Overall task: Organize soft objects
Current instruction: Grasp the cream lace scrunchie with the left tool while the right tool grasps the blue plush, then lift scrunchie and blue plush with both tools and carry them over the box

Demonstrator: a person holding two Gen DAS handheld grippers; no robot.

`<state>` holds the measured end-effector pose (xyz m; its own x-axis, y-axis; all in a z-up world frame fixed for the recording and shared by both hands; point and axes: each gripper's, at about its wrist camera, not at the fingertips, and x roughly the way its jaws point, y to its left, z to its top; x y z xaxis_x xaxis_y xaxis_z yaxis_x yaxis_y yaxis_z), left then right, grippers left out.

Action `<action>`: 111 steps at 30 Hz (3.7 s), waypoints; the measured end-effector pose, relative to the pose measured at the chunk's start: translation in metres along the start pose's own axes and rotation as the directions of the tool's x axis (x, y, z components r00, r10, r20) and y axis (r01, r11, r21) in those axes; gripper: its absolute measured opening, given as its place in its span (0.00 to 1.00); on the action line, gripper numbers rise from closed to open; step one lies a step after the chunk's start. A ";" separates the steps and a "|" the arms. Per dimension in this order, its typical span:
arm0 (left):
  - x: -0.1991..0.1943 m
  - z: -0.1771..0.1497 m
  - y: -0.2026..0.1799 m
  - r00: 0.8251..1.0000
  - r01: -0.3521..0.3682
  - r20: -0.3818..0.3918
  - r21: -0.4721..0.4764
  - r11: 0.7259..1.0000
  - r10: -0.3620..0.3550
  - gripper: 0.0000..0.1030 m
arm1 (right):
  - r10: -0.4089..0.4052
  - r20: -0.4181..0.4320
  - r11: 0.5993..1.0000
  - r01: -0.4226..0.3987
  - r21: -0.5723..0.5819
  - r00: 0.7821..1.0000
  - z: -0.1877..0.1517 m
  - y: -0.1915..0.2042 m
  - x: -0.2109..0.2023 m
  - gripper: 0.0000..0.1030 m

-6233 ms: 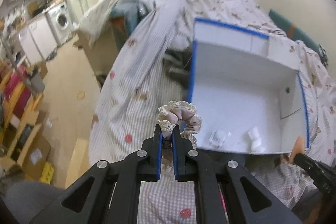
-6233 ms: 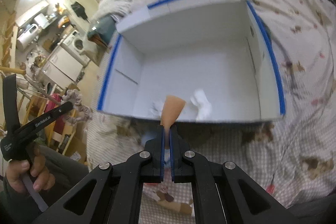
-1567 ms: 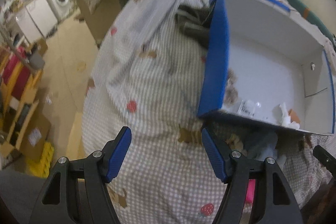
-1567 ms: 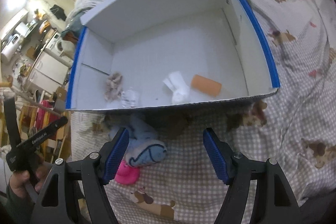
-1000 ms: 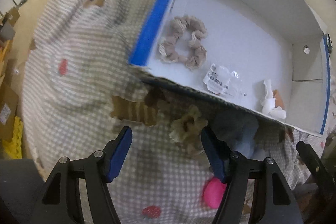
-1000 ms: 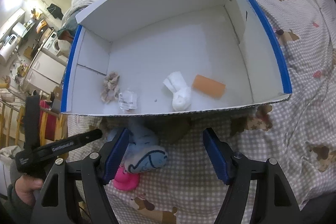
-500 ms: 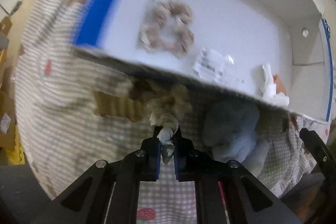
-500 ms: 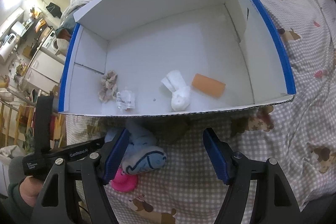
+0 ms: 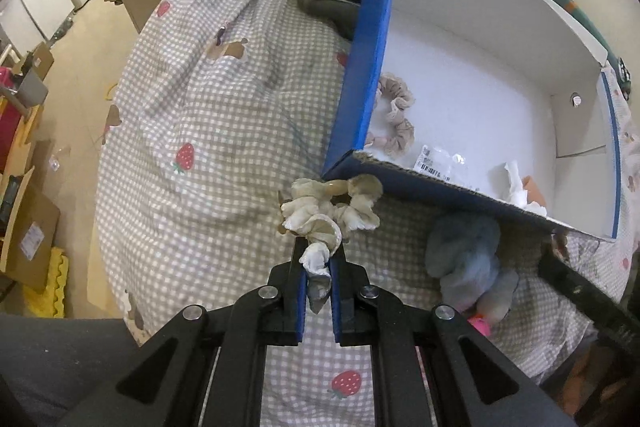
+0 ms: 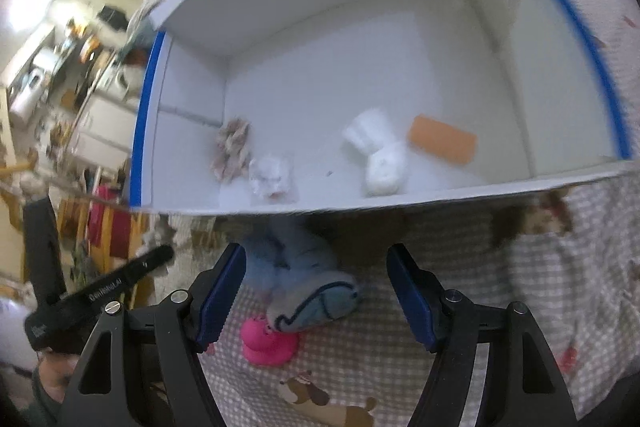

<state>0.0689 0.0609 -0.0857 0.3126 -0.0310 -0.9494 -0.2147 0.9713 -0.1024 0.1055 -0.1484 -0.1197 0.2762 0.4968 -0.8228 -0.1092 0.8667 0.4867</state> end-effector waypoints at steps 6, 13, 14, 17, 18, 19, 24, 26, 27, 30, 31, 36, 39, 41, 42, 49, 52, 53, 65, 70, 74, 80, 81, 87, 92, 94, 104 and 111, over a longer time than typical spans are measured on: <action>0.005 0.003 -0.001 1.000 0.002 -0.003 0.002 1.000 -0.002 0.09 | -0.066 -0.095 0.987 0.051 -0.154 0.993 0.001 0.031 0.046 0.75; 0.010 0.004 -0.004 1.000 -0.011 -0.013 0.014 1.000 0.011 0.09 | -0.156 -0.107 0.955 0.123 -0.269 0.982 -0.006 0.041 0.069 0.75; 0.011 0.004 -0.004 1.000 -0.015 -0.013 0.016 1.000 0.015 0.09 | -0.166 -0.115 0.951 0.128 -0.281 0.979 -0.008 0.042 0.071 0.75; 0.015 0.006 -0.006 1.000 -0.022 -0.015 0.016 1.000 0.022 0.09 | -0.205 -0.131 0.932 0.153 -0.330 0.970 -0.015 0.047 0.079 0.75; 0.016 0.006 -0.006 1.000 -0.025 -0.016 0.017 1.000 0.025 0.09 | -0.229 -0.127 0.919 0.171 -0.356 0.965 -0.018 0.049 0.082 0.75; 0.017 0.006 -0.007 0.999 -0.027 -0.018 0.018 0.999 0.027 0.09 | -0.246 -0.122 0.909 0.185 -0.373 0.962 -0.020 0.049 0.083 0.75; 0.020 0.005 -0.012 0.999 -0.040 -0.021 0.035 0.999 0.041 0.09 | -0.245 -0.080 0.905 0.198 -0.377 0.966 -0.017 0.049 0.078 0.38; 0.019 0.004 -0.013 0.999 -0.046 -0.017 0.036 0.998 0.047 0.09 | -0.234 -0.069 0.907 0.192 -0.376 0.970 -0.016 0.049 0.073 0.34; 0.019 0.004 -0.013 0.999 -0.047 -0.015 0.036 0.998 0.048 0.09 | -0.234 -0.062 0.903 0.193 -0.384 0.970 -0.017 0.050 0.072 0.32; 0.017 0.002 -0.013 0.999 -0.053 -0.006 0.035 0.998 0.054 0.09 | -0.220 -0.045 0.901 0.186 -0.391 0.974 -0.019 0.055 0.065 0.31; 0.016 0.002 -0.012 0.998 -0.057 -0.003 0.037 0.998 0.057 0.09 | -0.215 -0.042 0.902 0.182 -0.391 0.976 -0.023 0.059 0.062 0.31; 0.008 -0.003 -0.009 0.999 -0.054 0.008 0.037 0.998 0.054 0.09 | -0.155 -0.013 0.922 0.140 -0.361 0.988 -0.030 0.061 0.038 0.31; 0.000 -0.008 -0.009 1.000 -0.003 0.006 0.035 0.999 0.003 0.09 | -0.146 0.011 0.924 0.140 -0.354 0.989 -0.030 0.067 0.022 0.31; -0.005 -0.010 -0.010 1.000 0.023 0.006 0.031 0.999 -0.023 0.09 | -0.145 0.021 0.926 0.143 -0.350 0.989 -0.035 0.067 0.012 0.31; -0.008 -0.011 -0.011 0.999 0.030 0.010 0.029 0.999 -0.030 0.09 | -0.138 0.025 0.929 0.138 -0.343 0.990 -0.036 0.067 0.008 0.31; -0.036 -0.023 -0.018 0.996 0.042 0.081 0.050 0.998 -0.046 0.09 | -0.120 0.058 0.946 0.132 -0.295 0.991 -0.036 0.061 -0.018 0.31; -0.046 -0.026 -0.022 0.994 0.050 0.099 0.062 0.997 -0.056 0.09 | -0.105 0.080 0.948 0.124 -0.292 0.991 -0.039 0.066 -0.033 0.31; -0.048 -0.027 -0.024 0.994 0.057 0.095 0.066 0.996 -0.063 0.09 | -0.103 0.088 0.948 0.124 -0.293 0.991 -0.038 0.063 -0.038 0.31; -0.090 0.009 -0.055 0.977 0.104 0.169 0.144 0.984 -0.128 0.09 | -0.046 0.212 0.966 0.098 -0.240 0.976 -0.002 0.060 -0.097 0.31; -0.097 0.034 -0.064 0.971 0.108 0.194 0.164 0.981 -0.139 0.09 | -0.036 0.260 0.970 0.096 -0.222 0.965 0.029 0.058 -0.109 0.31; -0.090 0.052 -0.071 0.972 0.112 0.187 0.170 0.979 -0.143 0.09 | -0.035 0.278 0.974 0.095 -0.204 0.960 0.052 0.053 -0.107 0.31; -0.063 0.072 -0.085 0.980 0.069 0.169 0.209 0.976 -0.105 0.09 | -0.058 0.274 0.978 0.110 -0.175 0.960 0.073 0.038 -0.080 0.31; -0.058 0.074 -0.086 0.981 0.062 0.165 0.213 0.975 -0.099 0.09 | -0.055 0.266 0.981 0.102 -0.165 0.962 0.074 0.034 -0.075 0.31; -0.025 0.080 -0.089 0.986 0.053 0.141 0.216 0.975 -0.084 0.09 | -0.085 0.202 0.986 0.111 -0.123 0.976 0.074 0.011 -0.042 0.31; -0.006 0.080 -0.089 0.988 0.058 0.128 0.200 0.978 -0.085 0.09 | -0.119 0.191 0.978 0.148 -0.147 0.974 0.077 0.011 -0.029 0.32; -0.002 0.078 -0.091 0.989 0.044 0.127 0.222 0.974 -0.073 0.09 | -0.144 0.180 0.975 0.171 -0.144 0.973 0.078 0.010 -0.024 0.34; 0.000 0.071 -0.096 0.988 0.029 0.138 0.249 0.968 -0.065 0.09 | -0.149 0.161 0.971 0.176 -0.165 0.976 0.083 0.015 -0.014 0.34; 0.003 0.069 -0.097 0.989 0.024 0.137 0.256 0.966 -0.061 0.09 | -0.157 0.152 0.973 0.179 -0.147 0.976 0.085 0.012 -0.011 0.37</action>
<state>0.1547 -0.0172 -0.0579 0.4490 -0.0575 -0.8917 0.0371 0.9983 -0.0457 0.1825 -0.1469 -0.0795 0.4316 0.3423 -0.8346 -0.1968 0.9386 0.2833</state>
